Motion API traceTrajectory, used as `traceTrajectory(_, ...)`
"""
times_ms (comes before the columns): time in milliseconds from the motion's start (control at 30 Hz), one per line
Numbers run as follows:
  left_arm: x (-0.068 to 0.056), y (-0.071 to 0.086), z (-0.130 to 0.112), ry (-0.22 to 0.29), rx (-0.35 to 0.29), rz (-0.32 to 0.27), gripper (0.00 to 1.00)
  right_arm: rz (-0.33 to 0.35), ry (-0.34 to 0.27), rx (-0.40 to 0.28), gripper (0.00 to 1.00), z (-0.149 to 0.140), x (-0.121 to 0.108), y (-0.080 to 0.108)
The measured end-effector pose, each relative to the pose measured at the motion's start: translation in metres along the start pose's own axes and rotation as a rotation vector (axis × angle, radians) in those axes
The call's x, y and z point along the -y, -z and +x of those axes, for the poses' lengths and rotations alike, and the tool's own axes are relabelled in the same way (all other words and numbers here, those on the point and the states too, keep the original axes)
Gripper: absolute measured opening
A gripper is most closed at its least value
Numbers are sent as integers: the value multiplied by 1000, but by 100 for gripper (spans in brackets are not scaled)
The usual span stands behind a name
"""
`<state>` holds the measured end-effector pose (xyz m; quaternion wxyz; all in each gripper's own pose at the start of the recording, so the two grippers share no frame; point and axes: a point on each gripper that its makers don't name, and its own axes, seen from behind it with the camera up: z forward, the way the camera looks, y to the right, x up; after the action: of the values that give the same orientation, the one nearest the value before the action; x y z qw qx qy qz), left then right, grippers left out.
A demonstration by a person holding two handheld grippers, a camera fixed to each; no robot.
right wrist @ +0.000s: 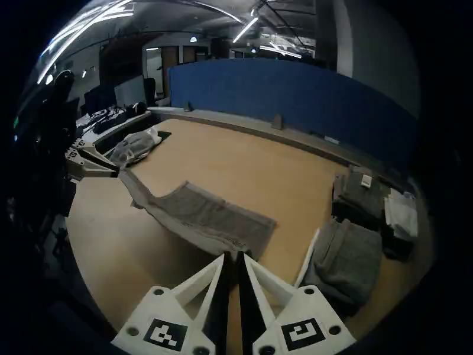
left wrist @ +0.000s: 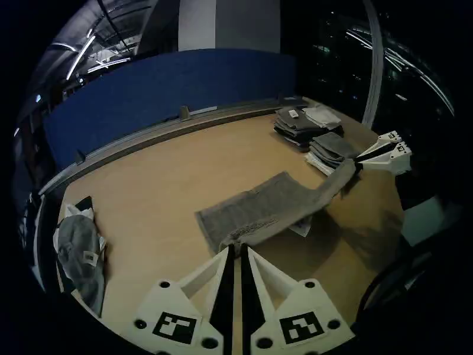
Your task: Fold towel
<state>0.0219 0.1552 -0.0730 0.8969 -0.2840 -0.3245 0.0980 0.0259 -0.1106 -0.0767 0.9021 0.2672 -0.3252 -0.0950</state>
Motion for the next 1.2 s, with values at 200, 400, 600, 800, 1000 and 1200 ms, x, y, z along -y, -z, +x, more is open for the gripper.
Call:
traceTrajectory(200,6,-15,1,11,9,12,7,-9,-6,11,8,1,-9,-16)
traceTrajectory(400,13,-34,1,40,30,15,7,-17,-25,26,8,5,-20,-34)
traceTrajectory(600,23,-58,-4,54,58,23,7,-25,-41,52,8,4,-30,-58)
traceTrajectory(800,32,-82,-13,59,93,30,7,-37,-53,87,8,0,-41,-85)
traceTrajectory(1000,42,-105,-20,77,125,36,7,-37,-77,126,8,-6,-51,-108)
traceTrajectory(1200,51,-127,-26,71,155,43,7,-38,-107,160,8,-12,-58,-126)
